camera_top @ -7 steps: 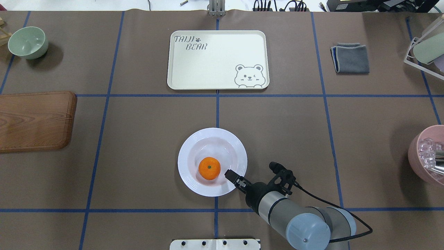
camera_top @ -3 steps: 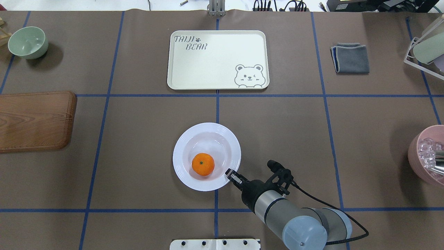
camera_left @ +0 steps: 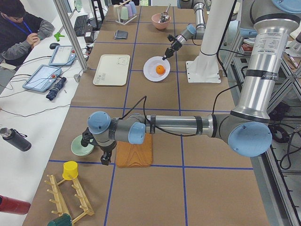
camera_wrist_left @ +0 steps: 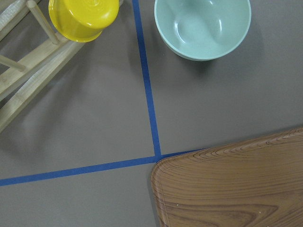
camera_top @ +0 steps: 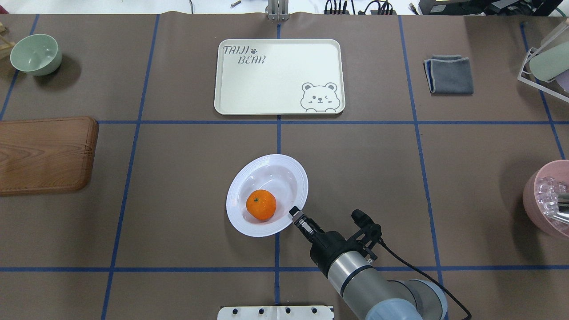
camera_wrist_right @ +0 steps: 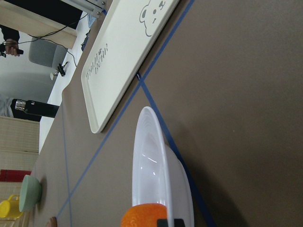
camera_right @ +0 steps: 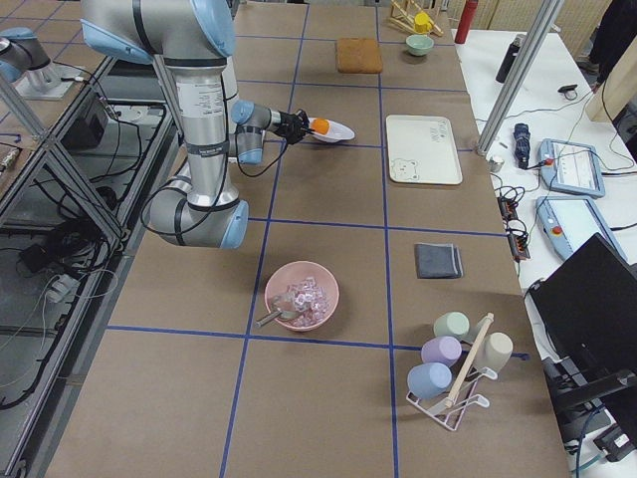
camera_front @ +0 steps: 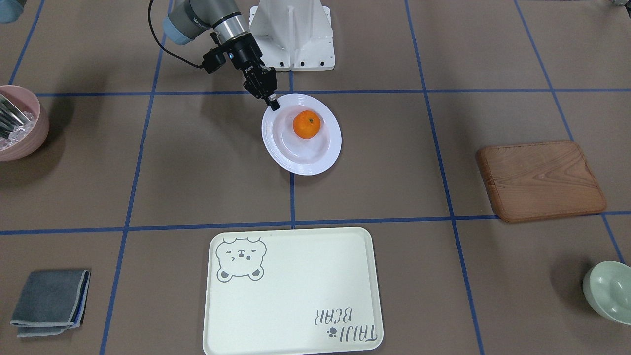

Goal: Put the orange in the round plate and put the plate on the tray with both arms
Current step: 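Lift the plate with the right gripper and carry it onto the bear tray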

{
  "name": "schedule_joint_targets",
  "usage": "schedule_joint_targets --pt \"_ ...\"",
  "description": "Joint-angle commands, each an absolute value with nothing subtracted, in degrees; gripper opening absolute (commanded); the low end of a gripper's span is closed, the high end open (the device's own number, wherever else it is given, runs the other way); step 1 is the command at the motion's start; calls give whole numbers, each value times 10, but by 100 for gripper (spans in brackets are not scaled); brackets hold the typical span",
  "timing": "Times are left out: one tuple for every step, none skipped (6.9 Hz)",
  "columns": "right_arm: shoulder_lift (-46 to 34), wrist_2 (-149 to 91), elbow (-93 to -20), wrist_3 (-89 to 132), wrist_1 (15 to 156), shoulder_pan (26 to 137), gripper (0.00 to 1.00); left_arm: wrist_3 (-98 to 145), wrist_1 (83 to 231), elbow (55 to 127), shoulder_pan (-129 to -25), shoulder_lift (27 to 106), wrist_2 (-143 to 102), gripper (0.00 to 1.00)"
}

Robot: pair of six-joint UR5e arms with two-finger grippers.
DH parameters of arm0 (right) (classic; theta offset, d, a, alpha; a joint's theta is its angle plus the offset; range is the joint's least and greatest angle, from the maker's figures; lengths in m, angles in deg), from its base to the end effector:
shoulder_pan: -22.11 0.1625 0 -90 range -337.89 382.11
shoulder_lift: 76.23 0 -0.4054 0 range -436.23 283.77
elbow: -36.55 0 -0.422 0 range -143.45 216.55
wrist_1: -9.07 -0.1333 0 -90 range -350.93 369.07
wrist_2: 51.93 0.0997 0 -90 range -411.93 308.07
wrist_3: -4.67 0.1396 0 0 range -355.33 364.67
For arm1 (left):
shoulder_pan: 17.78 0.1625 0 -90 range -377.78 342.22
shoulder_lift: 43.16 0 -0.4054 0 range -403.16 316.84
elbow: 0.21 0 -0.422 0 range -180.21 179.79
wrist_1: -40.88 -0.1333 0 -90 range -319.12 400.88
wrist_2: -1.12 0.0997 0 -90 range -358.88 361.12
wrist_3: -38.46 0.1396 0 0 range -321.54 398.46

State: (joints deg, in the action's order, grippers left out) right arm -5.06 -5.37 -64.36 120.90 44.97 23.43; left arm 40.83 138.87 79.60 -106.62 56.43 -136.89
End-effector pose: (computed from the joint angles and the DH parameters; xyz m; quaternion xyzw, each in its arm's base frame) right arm -0.6033 -0.2433 0.2486 0.1350 -0.6654 0.4047 0.6125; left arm -0.0174 -0.6009 0.6464 0.0632 0.4053 0.0543 0.9104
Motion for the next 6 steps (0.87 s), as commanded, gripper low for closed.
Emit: schedule_joint_targets --pt "-50 -114 -642 1210 396 227 0 408 1389 806 -1066 554 -1370 98" --pt "-56 -114 -643 1211 394 237 0 407 1386 807 -1068 552 -1370 98" --pt "-80 -114 -643 1211 394 260 0 406 1384 807 -1072 547 -1369 98" --pt "-106 -113 -643 1212 390 288 0 404 1384 821 -1073 527 -1369 98" --pt "-118 -112 -641 1232 392 316 0 384 1383 831 -1073 512 -1367 98" --pt "-119 -107 -634 1263 395 354 0 366 1381 837 -1074 501 -1366 98"
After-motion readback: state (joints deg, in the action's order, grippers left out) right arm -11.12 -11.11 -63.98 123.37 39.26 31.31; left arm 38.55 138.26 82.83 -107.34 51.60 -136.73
